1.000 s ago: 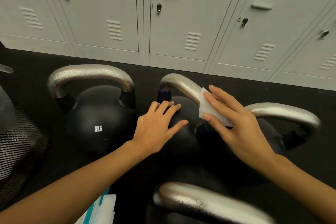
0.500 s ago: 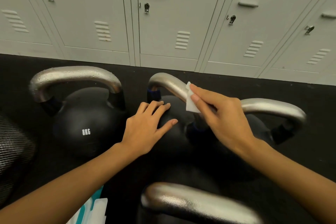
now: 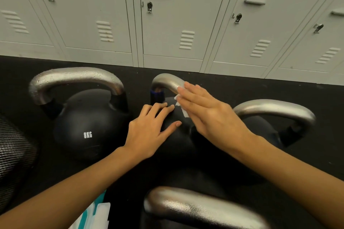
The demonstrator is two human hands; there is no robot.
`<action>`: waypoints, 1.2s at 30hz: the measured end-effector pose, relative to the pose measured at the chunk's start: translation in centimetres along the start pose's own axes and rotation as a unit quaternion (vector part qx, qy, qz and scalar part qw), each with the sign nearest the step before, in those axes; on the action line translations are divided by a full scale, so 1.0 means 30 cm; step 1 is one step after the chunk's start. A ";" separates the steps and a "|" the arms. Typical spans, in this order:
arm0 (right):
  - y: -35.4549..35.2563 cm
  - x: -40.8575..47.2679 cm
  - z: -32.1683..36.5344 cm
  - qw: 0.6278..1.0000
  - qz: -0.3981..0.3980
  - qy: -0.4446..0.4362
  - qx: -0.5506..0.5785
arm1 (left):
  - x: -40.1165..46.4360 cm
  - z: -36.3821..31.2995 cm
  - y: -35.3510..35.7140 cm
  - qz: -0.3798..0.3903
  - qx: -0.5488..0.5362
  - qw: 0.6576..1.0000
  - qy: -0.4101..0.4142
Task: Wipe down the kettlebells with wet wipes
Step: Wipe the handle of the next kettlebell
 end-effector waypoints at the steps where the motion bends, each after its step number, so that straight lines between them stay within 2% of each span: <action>1: 0.014 0.002 0.007 1.000 0.010 -0.020 -0.014 | 0.000 0.000 0.000 0.000 0.000 1.000 0.001; 8: -0.010 -0.201 -0.023 0.995 0.036 -0.092 0.026 | -0.003 0.002 0.003 0.003 -0.015 1.000 0.004; 12: -0.016 -0.258 -0.066 0.992 0.070 -0.088 0.057 | -0.005 0.003 0.004 -0.001 -0.017 1.000 -0.005; 14: -0.013 -0.244 -0.075 0.992 0.051 -0.054 0.099 | -0.005 0.004 0.008 0.004 -0.016 1.000 -0.004; 17: -0.012 -0.208 -0.075 0.985 -0.030 0.046 0.164 | -0.004 0.006 0.010 0.015 -0.022 1.000 -0.005; 19: -0.005 -0.216 -0.076 0.970 -0.078 0.117 0.201 | -0.005 0.007 0.011 0.017 -0.027 0.999 -0.008; 21: 0.009 -0.249 -0.088 0.949 -0.091 0.182 0.239 | -0.006 0.006 0.012 0.016 -0.029 0.999 -0.008; 24: 0.045 -0.299 -0.111 0.914 -0.044 0.279 0.291 | -0.007 0.005 0.012 0.018 -0.033 0.999 -0.008; 27: 0.063 -0.272 -0.127 0.871 0.002 0.331 0.363 | -0.008 0.005 0.011 0.019 -0.034 0.999 -0.010; 31: 0.045 -0.196 -0.128 0.817 -0.009 0.372 0.439 | -0.009 0.006 0.016 0.021 -0.035 0.999 -0.009; 33: 0.048 -0.205 -0.118 0.805 -0.010 0.380 0.456 | -0.009 0.006 0.017 0.025 -0.038 0.999 -0.011; 36: 0.085 -0.256 -0.101 0.799 0.034 0.392 0.455 | -0.015 0.003 0.018 0.034 -0.053 0.998 -0.021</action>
Point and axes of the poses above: each hand's wrist, its own x-axis towards the middle knuckle, its own y-axis out of the palm, z = x × y, the point moved 7 cm from there along x, towards the middle knuckle, and after that the axes turned 6 degrees about -x, right-handed, at the moved point
